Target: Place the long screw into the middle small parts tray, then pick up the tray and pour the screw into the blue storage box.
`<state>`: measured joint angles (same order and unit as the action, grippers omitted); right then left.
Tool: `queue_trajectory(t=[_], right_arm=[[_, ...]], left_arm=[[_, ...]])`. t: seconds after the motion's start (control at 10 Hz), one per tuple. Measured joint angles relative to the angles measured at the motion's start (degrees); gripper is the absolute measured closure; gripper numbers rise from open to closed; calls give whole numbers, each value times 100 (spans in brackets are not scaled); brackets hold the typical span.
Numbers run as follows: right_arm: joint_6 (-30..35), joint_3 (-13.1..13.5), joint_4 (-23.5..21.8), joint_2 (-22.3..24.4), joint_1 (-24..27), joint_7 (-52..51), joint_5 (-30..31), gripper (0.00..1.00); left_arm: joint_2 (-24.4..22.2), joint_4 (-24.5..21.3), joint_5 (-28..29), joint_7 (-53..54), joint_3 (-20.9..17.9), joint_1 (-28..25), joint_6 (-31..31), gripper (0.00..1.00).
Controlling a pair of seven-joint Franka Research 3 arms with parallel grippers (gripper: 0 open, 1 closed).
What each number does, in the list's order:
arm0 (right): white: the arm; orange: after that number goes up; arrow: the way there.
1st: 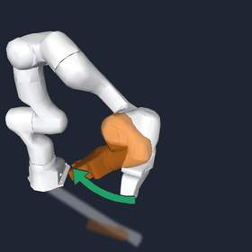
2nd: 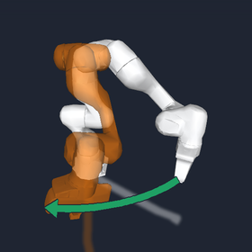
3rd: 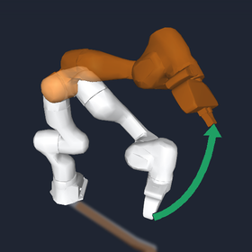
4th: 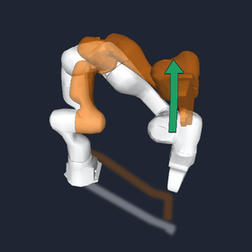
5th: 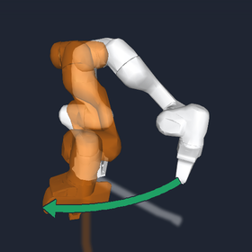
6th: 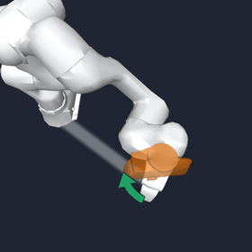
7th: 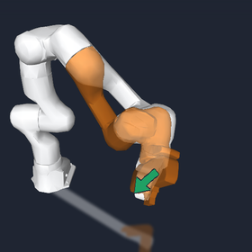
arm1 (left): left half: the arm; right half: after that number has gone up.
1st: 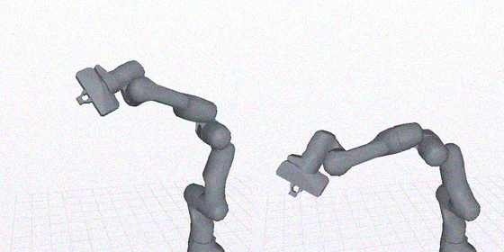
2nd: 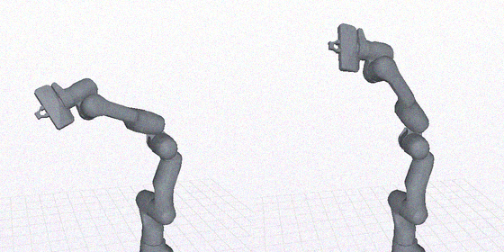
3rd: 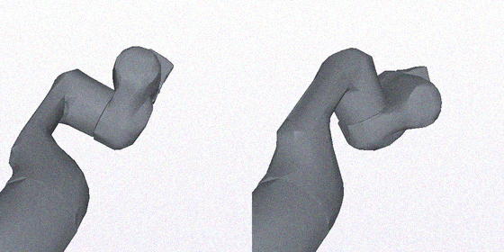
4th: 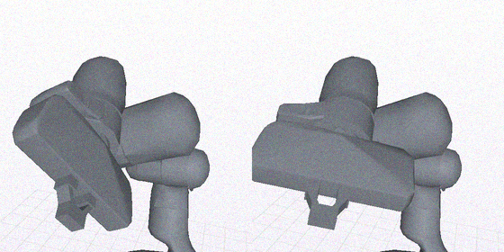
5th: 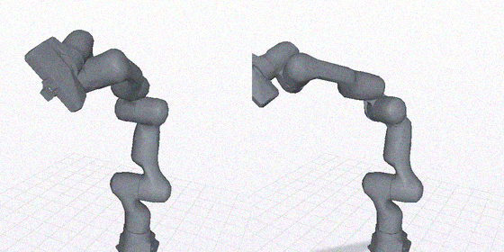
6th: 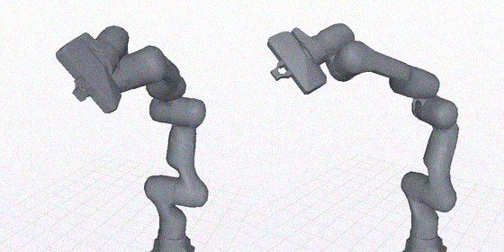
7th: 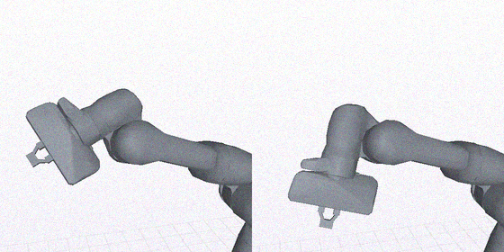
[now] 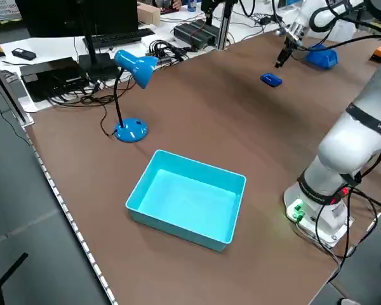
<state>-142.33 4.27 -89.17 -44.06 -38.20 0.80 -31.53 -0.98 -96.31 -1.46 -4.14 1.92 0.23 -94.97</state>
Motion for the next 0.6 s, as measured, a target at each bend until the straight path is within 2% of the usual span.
queue_trajectory(t=[0.4,0.6], right_arm=[[-117,1,-3,-194,-30,380,-143,24],[-117,0,-2,-209,-120,693,-144,27]], left_arm=[[-134,21,-1,59,-33,69,216,0],[-133,23,13,62,-233,313,204,0]])
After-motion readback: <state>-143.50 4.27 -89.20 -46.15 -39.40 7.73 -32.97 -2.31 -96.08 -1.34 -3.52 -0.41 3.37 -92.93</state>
